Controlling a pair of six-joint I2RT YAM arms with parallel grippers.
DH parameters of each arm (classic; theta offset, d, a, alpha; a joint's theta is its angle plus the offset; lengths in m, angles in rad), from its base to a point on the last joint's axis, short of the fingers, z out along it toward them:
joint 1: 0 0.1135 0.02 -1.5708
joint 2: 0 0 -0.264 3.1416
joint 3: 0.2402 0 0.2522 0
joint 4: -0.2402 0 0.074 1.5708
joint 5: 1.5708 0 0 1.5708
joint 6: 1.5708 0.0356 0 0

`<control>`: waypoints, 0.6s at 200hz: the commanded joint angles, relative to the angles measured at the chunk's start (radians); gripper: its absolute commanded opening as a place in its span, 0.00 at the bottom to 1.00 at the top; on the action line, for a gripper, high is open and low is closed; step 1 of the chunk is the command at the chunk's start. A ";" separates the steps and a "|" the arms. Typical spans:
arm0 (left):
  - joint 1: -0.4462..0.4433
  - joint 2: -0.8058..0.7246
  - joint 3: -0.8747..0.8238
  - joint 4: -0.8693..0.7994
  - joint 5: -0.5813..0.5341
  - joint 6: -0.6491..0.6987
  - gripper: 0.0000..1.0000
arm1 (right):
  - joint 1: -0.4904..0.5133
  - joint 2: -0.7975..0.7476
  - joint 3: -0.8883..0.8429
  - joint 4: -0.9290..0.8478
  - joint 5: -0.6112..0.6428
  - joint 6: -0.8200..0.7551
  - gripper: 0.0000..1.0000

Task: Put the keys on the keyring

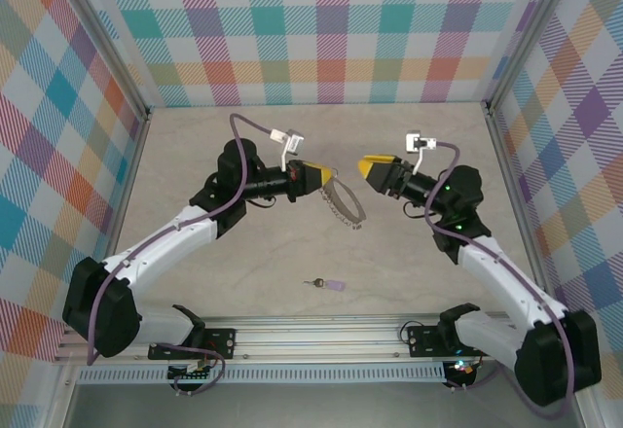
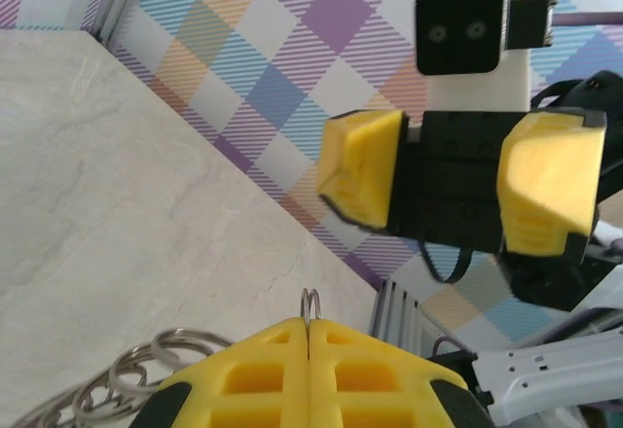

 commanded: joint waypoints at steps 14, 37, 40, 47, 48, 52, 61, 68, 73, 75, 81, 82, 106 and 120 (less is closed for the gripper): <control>-0.010 -0.013 0.135 -0.203 0.097 0.222 0.00 | -0.010 -0.041 0.079 -0.251 -0.093 -0.171 0.50; -0.010 0.020 0.214 -0.331 0.151 0.313 0.00 | -0.011 -0.026 0.114 -0.290 -0.165 -0.219 0.43; -0.010 0.023 0.224 -0.345 0.158 0.321 0.00 | -0.011 -0.023 0.116 -0.287 -0.173 -0.221 0.43; -0.010 0.035 0.241 -0.368 0.172 0.337 0.00 | -0.011 -0.015 0.121 -0.278 -0.193 -0.221 0.42; -0.010 0.035 0.243 -0.370 0.174 0.339 0.00 | -0.011 -0.013 0.121 -0.276 -0.195 -0.221 0.41; -0.010 0.042 0.250 -0.379 0.183 0.344 0.00 | -0.011 -0.008 0.124 -0.270 -0.204 -0.221 0.41; -0.010 0.052 0.263 -0.394 0.195 0.352 0.00 | -0.011 0.004 0.130 -0.263 -0.221 -0.220 0.40; -0.010 0.060 0.272 -0.403 0.207 0.358 0.00 | -0.010 0.014 0.131 -0.251 -0.232 -0.215 0.40; -0.010 0.065 0.278 -0.410 0.211 0.363 0.00 | -0.010 0.019 0.131 -0.239 -0.239 -0.210 0.40; -0.010 0.067 0.279 -0.412 0.214 0.364 0.00 | -0.010 0.022 0.131 -0.234 -0.242 -0.209 0.40; -0.010 0.074 0.285 -0.419 0.220 0.369 0.00 | -0.010 0.029 0.132 -0.220 -0.252 -0.202 0.40; -0.010 0.075 0.286 -0.420 0.221 0.368 0.00 | -0.011 0.030 0.132 -0.217 -0.254 -0.201 0.40; -0.010 0.087 0.291 -0.426 0.233 0.375 0.00 | -0.008 0.050 0.131 -0.166 -0.275 -0.172 0.39; -0.010 0.090 0.293 -0.425 0.239 0.376 0.00 | -0.008 0.061 0.130 -0.148 -0.279 -0.163 0.39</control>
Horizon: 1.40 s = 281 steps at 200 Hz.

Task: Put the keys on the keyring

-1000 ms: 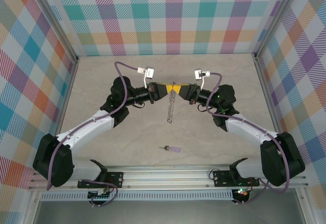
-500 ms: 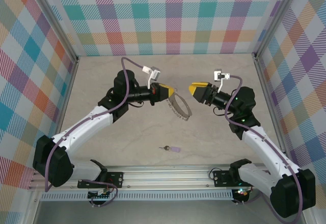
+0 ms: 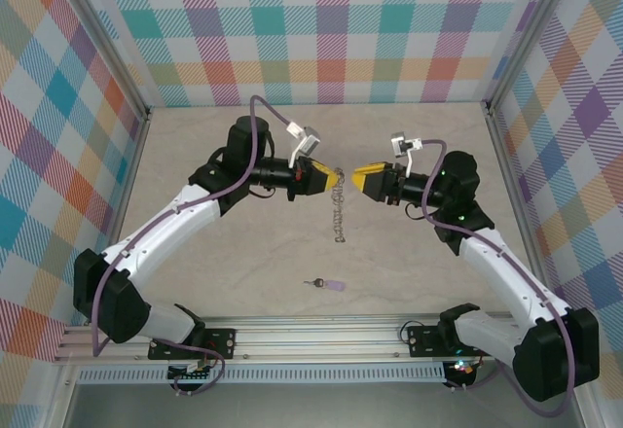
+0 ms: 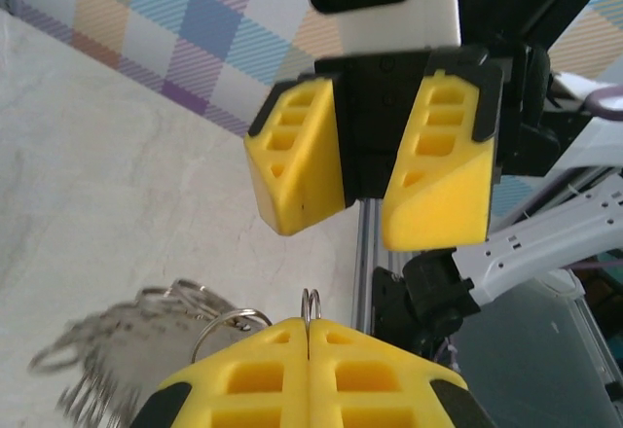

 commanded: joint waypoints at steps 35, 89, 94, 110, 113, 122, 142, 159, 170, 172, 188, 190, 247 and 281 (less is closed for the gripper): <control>-0.010 0.006 0.044 -0.013 0.068 0.035 0.00 | 0.012 0.041 0.027 0.093 -0.056 0.017 0.38; -0.010 0.020 0.062 -0.021 0.082 0.035 0.00 | 0.046 0.070 0.035 0.120 -0.053 0.020 0.31; -0.009 0.021 0.064 -0.021 0.085 0.035 0.00 | 0.048 0.070 0.035 0.121 -0.052 0.021 0.30; -0.010 0.023 0.065 -0.021 0.087 0.035 0.00 | 0.053 0.071 0.035 0.121 -0.051 0.020 0.29; -0.010 0.024 0.066 -0.021 0.086 0.035 0.00 | 0.054 0.070 0.035 0.121 -0.049 0.021 0.29; -0.010 0.023 0.065 -0.023 0.088 0.036 0.00 | 0.053 0.066 0.032 0.110 -0.038 0.015 0.33; -0.010 0.023 0.065 -0.027 0.089 0.040 0.00 | 0.053 0.041 0.027 0.072 -0.001 -0.011 0.38; -0.009 0.022 0.066 -0.028 0.091 0.040 0.00 | 0.053 0.023 0.027 0.064 0.011 -0.017 0.36; -0.010 0.021 0.066 -0.027 0.092 0.041 0.00 | 0.053 0.024 0.031 0.066 -0.001 -0.011 0.34; -0.010 0.022 0.067 -0.027 0.091 0.040 0.00 | 0.053 0.025 0.033 0.067 -0.003 -0.009 0.33; -0.009 0.024 0.070 -0.027 0.094 0.039 0.00 | 0.054 0.030 0.036 0.073 -0.019 -0.002 0.31; -0.010 0.024 0.070 -0.027 0.095 0.039 0.00 | 0.053 0.030 0.036 0.074 -0.020 -0.001 0.30; -0.010 0.025 0.083 -0.034 0.098 0.039 0.00 | 0.054 0.063 0.031 0.104 -0.049 0.020 0.29; -0.010 0.027 0.084 -0.036 0.099 0.042 0.00 | 0.058 0.076 0.032 0.120 -0.062 0.029 0.29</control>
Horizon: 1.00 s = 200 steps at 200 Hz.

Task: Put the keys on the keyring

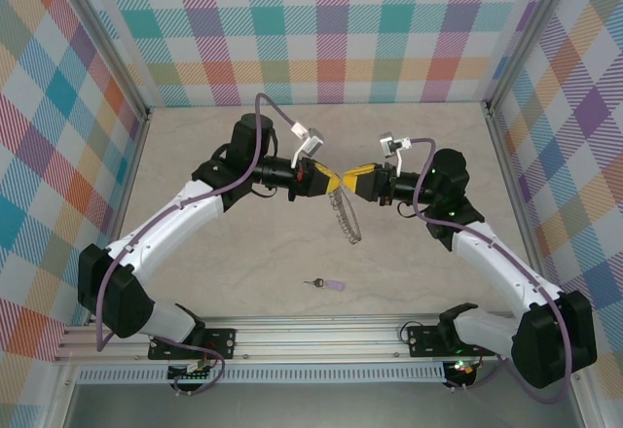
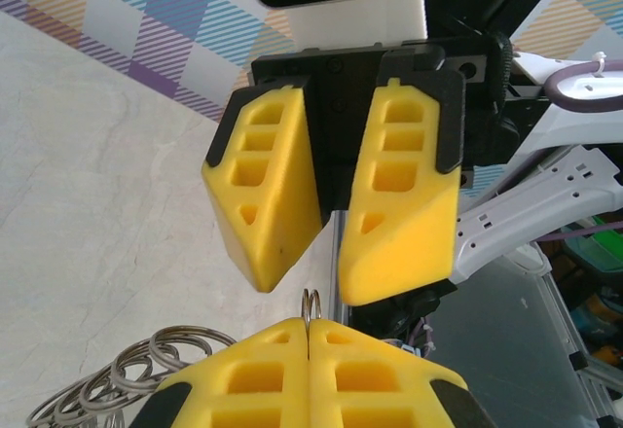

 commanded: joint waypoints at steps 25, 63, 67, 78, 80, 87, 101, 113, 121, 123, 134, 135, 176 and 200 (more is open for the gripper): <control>-0.008 -0.001 0.046 0.009 0.040 0.018 0.00 | 0.011 0.006 0.022 0.044 -0.043 0.009 0.18; -0.008 -0.003 0.048 0.008 0.036 0.018 0.00 | 0.011 -0.007 0.017 0.022 -0.038 -0.012 0.00; -0.008 -0.004 0.047 0.008 0.032 0.017 0.00 | 0.011 -0.010 0.017 0.018 -0.032 -0.017 0.00; -0.008 -0.009 0.046 0.006 0.004 0.008 0.00 | 0.012 -0.018 0.014 0.007 -0.010 -0.029 0.00; -0.008 -0.010 0.045 0.008 -0.003 0.005 0.00 | 0.011 -0.020 0.013 0.006 -0.006 -0.032 0.00; -0.007 -0.021 0.039 0.008 -0.032 -0.005 0.00 | 0.011 -0.024 0.010 0.004 0.012 -0.037 0.00; 0.003 -0.052 0.007 0.041 -0.101 -0.049 0.10 | 0.010 -0.033 -0.001 0.016 0.043 -0.036 0.00; 0.020 -0.096 -0.056 0.133 -0.146 -0.132 0.25 | 0.010 -0.039 -0.011 0.045 0.066 -0.024 0.00; 0.031 -0.128 -0.107 0.207 -0.176 -0.197 0.33 | 0.010 -0.040 -0.020 0.069 0.075 -0.013 0.00; 0.033 -0.136 -0.121 0.231 -0.182 -0.211 0.35 | 0.010 -0.040 -0.022 0.075 0.077 -0.009 0.00; 0.041 -0.175 -0.183 0.323 -0.222 -0.282 0.44 | 0.010 -0.044 -0.036 0.113 0.093 0.010 0.00; 0.042 -0.176 -0.188 0.331 -0.226 -0.289 0.44 | 0.010 -0.044 -0.037 0.117 0.095 0.011 0.00; 0.041 -0.201 -0.296 0.547 -0.223 -0.462 0.44 | 0.013 -0.041 -0.086 0.320 0.156 0.114 0.00; 0.032 -0.184 -0.332 0.663 -0.212 -0.542 0.38 | 0.026 -0.027 -0.101 0.404 0.201 0.159 0.00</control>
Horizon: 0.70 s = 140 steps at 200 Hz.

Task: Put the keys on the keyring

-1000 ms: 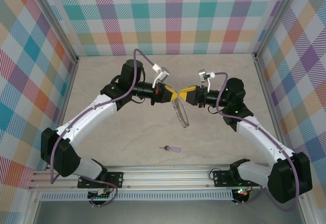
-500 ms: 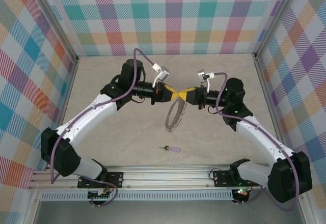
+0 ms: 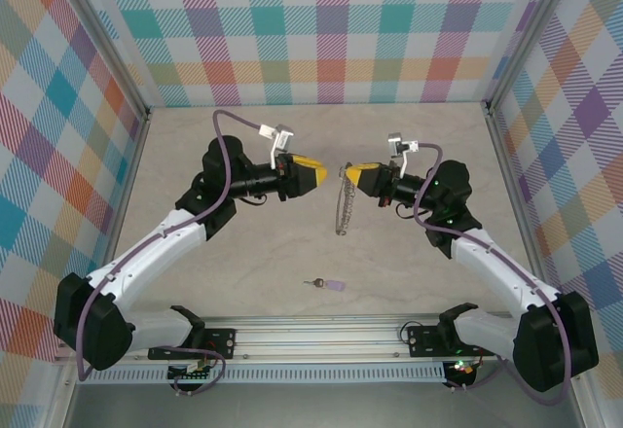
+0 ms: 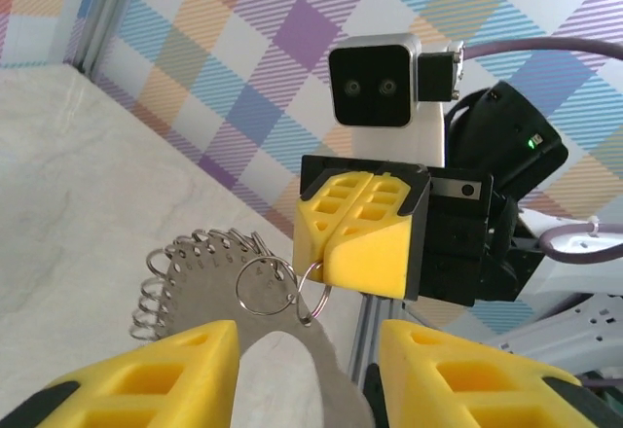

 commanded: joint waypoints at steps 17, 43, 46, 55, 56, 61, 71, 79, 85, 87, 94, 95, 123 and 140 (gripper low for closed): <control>-0.020 0.021 -0.037 0.232 0.001 -0.150 0.33 | 0.031 0.012 -0.018 0.242 0.086 0.090 0.00; -0.045 0.031 -0.039 0.262 -0.002 -0.153 0.32 | 0.052 0.041 -0.018 0.288 0.111 0.109 0.00; -0.047 0.033 -0.038 0.264 -0.002 -0.153 0.32 | 0.054 0.045 -0.017 0.293 0.113 0.110 0.00; -0.051 0.039 -0.036 0.268 -0.002 -0.155 0.32 | 0.058 0.056 -0.018 0.310 0.120 0.117 0.00; -0.051 0.040 -0.036 0.269 -0.002 -0.155 0.32 | 0.059 0.057 -0.018 0.311 0.121 0.117 0.00; -0.052 0.042 -0.036 0.273 -0.003 -0.155 0.31 | 0.060 0.062 -0.017 0.318 0.122 0.121 0.00; -0.054 0.047 -0.036 0.283 -0.003 -0.160 0.31 | 0.064 0.071 -0.017 0.329 0.127 0.125 0.00; -0.055 0.050 -0.035 0.287 -0.003 -0.161 0.31 | 0.066 0.077 -0.015 0.334 0.130 0.127 0.00; -0.055 0.053 -0.035 0.291 -0.002 -0.161 0.31 | 0.067 0.080 -0.014 0.338 0.129 0.129 0.00; -0.055 0.054 -0.035 0.290 -0.002 -0.161 0.31 | 0.067 0.082 -0.014 0.339 0.130 0.130 0.00; -0.055 0.056 -0.033 0.291 -0.002 -0.161 0.31 | 0.069 0.084 -0.012 0.343 0.130 0.132 0.00; -0.055 0.056 -0.032 0.291 -0.001 -0.161 0.31 | 0.069 0.084 -0.012 0.343 0.131 0.133 0.00; -0.055 0.064 -0.027 0.292 0.000 -0.161 0.30 | 0.071 0.087 -0.012 0.344 0.133 0.132 0.00; -0.055 0.070 -0.029 0.293 -0.002 -0.160 0.30 | 0.071 0.087 -0.010 0.342 0.133 0.132 0.00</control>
